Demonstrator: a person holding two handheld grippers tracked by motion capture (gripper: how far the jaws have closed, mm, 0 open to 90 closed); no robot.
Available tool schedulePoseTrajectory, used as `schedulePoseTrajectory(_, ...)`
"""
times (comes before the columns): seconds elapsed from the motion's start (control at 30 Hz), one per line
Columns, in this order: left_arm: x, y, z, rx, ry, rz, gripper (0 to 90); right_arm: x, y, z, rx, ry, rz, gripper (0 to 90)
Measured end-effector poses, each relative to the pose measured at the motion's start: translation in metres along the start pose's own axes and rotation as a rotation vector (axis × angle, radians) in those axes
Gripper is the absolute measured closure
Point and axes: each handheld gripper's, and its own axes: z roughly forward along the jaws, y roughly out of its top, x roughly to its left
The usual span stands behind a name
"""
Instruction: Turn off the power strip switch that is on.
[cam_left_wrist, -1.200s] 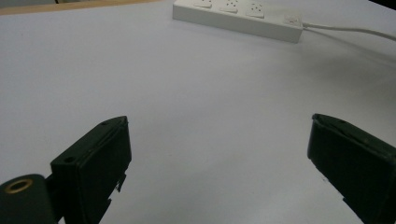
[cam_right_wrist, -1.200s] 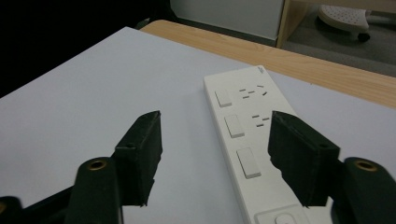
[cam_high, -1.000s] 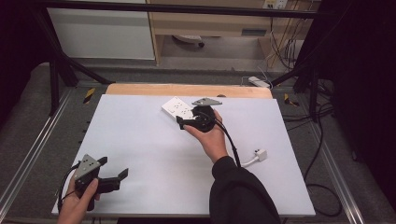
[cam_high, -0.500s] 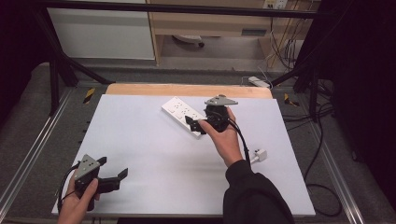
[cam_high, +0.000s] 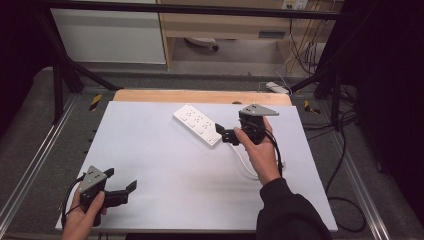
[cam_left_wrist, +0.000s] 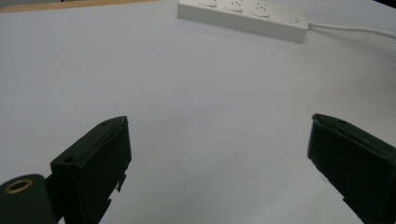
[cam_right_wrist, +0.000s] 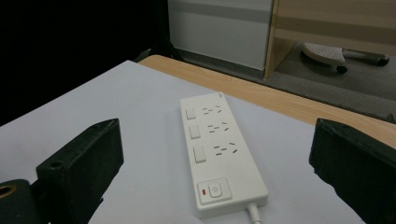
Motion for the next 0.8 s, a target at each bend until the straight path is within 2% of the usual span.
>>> schedulePoseTrajectory(0.4,0.0,0.0,-0.001,-0.004,-0.001,-0.01,6.1,-0.02,-0.003,-0.037,-0.045,-0.041,0.017,4.5)
schedulePoseTrajectory(0.8,0.0,0.0,-0.002,-0.007,-0.004,-0.019,6.1,-0.032,-0.01,-0.069,-0.127,-0.077,-0.019,2.8)
